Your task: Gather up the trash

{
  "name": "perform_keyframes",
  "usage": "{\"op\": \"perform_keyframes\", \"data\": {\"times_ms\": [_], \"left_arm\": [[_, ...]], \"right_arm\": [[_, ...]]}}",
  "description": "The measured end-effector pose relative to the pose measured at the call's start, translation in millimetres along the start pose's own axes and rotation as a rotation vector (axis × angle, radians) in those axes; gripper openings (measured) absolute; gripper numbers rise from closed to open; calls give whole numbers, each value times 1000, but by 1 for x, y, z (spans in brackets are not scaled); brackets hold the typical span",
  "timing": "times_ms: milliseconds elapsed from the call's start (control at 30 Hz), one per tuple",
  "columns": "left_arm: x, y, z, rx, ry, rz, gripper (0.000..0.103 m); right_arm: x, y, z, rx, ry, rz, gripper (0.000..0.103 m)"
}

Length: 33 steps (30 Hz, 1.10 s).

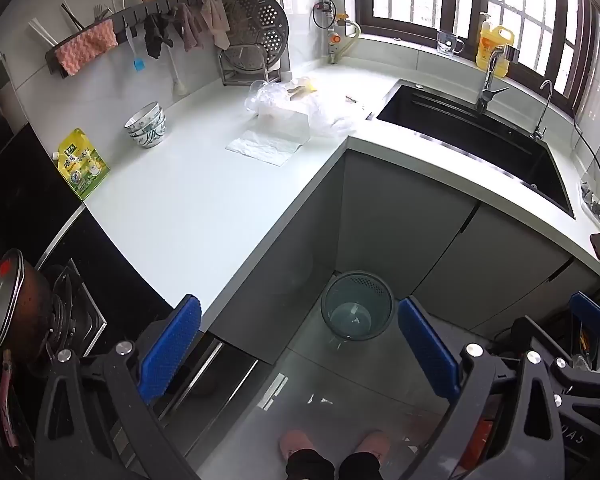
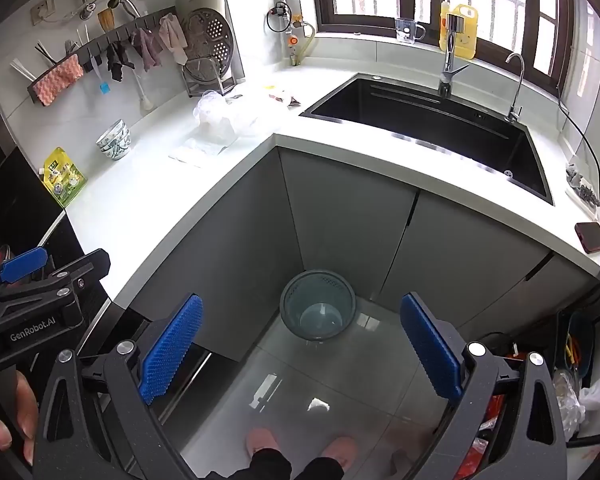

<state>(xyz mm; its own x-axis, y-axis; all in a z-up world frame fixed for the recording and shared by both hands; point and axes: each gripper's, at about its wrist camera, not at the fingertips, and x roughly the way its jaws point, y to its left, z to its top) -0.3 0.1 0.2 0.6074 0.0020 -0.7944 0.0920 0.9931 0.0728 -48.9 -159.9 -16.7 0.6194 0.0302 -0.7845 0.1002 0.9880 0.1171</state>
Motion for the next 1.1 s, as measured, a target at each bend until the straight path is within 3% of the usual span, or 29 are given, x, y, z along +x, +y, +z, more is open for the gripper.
{"op": "perform_keyframes", "data": {"times_ms": [1100], "left_arm": [[-7, 6, 4, -4, -4, 10, 97]], "right_arm": [[-1, 0, 2, 2, -9, -14, 95]]}}
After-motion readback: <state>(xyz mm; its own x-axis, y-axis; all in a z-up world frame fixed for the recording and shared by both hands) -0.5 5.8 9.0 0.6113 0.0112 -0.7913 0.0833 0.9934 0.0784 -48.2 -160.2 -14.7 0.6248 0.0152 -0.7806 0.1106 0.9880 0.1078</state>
